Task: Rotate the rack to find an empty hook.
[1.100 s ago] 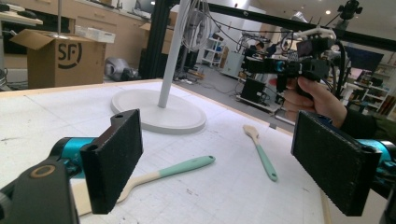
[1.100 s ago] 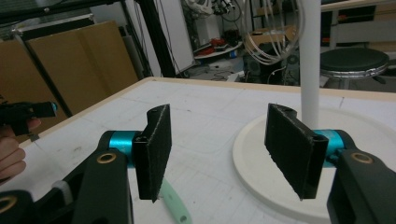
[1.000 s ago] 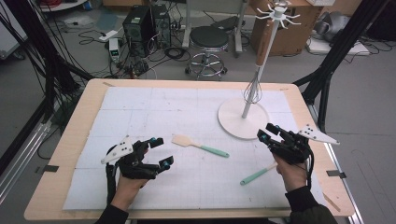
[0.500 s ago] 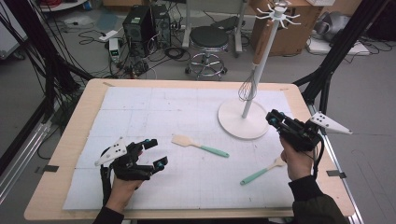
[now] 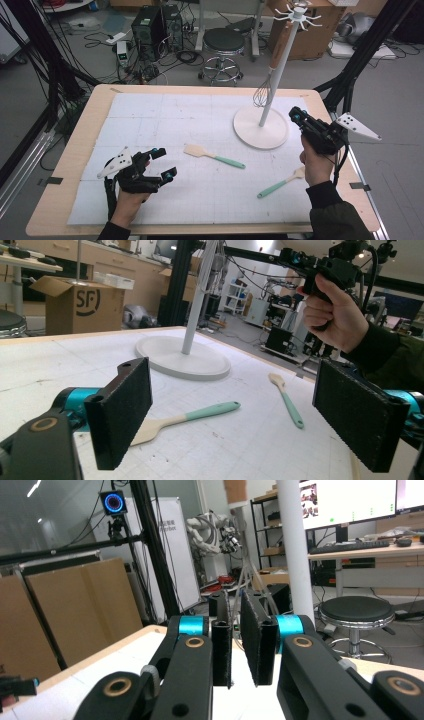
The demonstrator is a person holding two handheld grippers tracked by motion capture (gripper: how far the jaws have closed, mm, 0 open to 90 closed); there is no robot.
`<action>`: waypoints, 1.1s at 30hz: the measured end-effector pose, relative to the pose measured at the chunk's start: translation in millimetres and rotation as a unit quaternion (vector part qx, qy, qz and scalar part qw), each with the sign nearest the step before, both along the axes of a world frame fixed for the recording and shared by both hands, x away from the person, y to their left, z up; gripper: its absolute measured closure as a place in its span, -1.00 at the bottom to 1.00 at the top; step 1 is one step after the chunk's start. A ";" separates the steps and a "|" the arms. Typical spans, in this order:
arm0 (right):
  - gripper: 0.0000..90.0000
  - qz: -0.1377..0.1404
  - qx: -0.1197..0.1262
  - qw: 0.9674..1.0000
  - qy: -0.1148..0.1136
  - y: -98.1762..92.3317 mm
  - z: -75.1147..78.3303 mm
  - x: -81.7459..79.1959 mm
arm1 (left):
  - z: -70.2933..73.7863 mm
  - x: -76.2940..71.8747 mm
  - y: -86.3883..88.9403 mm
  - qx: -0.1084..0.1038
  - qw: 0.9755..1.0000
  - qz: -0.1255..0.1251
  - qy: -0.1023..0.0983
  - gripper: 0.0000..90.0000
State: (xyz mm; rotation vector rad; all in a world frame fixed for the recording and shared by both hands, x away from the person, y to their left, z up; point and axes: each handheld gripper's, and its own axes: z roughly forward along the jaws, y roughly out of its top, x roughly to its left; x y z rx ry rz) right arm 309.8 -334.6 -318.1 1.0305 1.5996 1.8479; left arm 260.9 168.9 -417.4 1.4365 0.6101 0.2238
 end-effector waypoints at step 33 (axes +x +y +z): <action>1.00 0.011 0.066 0.996 -0.062 15.0 57.0 33.0 | -3.2 -10.4 12.9 -0.003 1.000 0.024 0.010 -0.61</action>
